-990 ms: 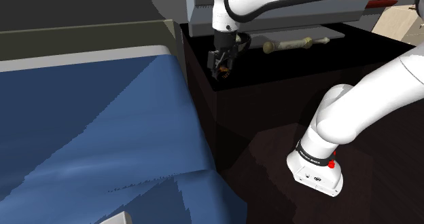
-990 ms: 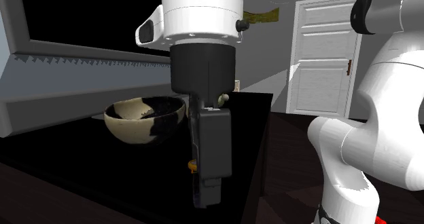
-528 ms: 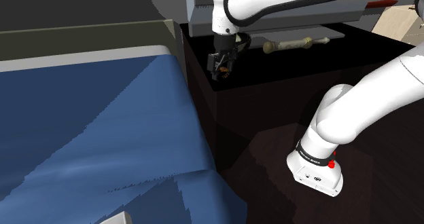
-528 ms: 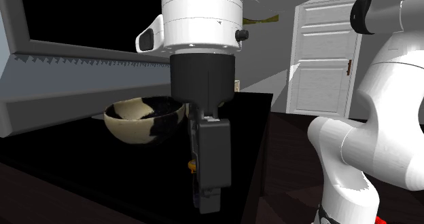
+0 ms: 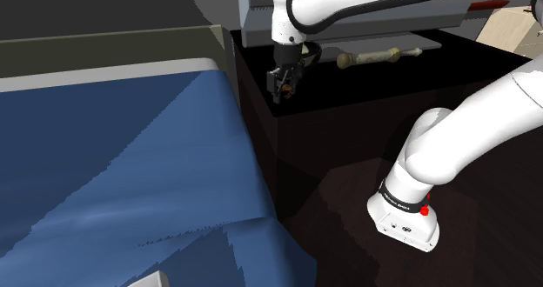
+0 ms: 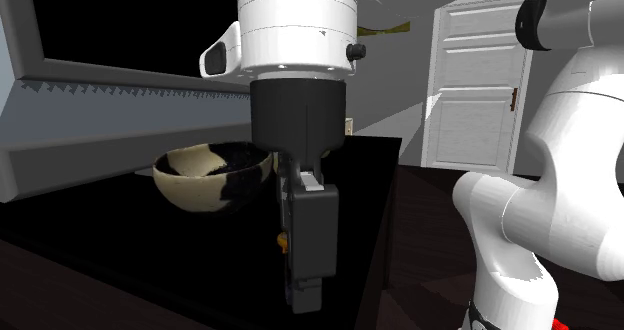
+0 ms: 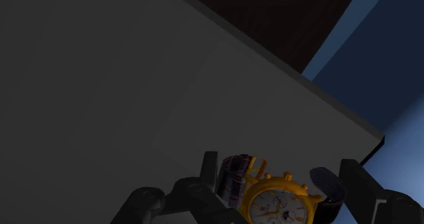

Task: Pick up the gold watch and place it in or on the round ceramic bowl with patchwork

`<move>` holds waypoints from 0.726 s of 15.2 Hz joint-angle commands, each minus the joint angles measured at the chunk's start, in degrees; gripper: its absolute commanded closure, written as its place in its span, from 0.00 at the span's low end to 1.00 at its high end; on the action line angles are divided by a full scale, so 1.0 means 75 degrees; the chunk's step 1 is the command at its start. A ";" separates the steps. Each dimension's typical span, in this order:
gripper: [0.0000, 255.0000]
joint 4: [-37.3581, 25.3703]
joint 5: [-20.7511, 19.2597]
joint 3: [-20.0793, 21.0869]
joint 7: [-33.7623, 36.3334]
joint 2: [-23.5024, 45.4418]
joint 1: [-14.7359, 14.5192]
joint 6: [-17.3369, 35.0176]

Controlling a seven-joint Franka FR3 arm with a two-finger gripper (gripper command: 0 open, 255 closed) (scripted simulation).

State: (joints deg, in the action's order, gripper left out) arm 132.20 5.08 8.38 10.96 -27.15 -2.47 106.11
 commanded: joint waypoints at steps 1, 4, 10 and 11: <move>1.00 0.0000 0.0000 0.0000 0.0000 0.0000 0.0000 0.0000; 1.00 -0.0096 -0.0004 -0.0005 0.0003 -0.0007 0.0002 -0.0103; 1.00 -0.0710 -0.0030 -0.0036 0.0020 -0.0009 0.0015 -0.0718; 1.00 -0.0817 -0.0034 -0.0041 0.0023 -0.0003 0.0017 -0.0820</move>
State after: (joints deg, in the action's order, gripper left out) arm 126.76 4.89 8.18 11.21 -27.21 -2.40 100.65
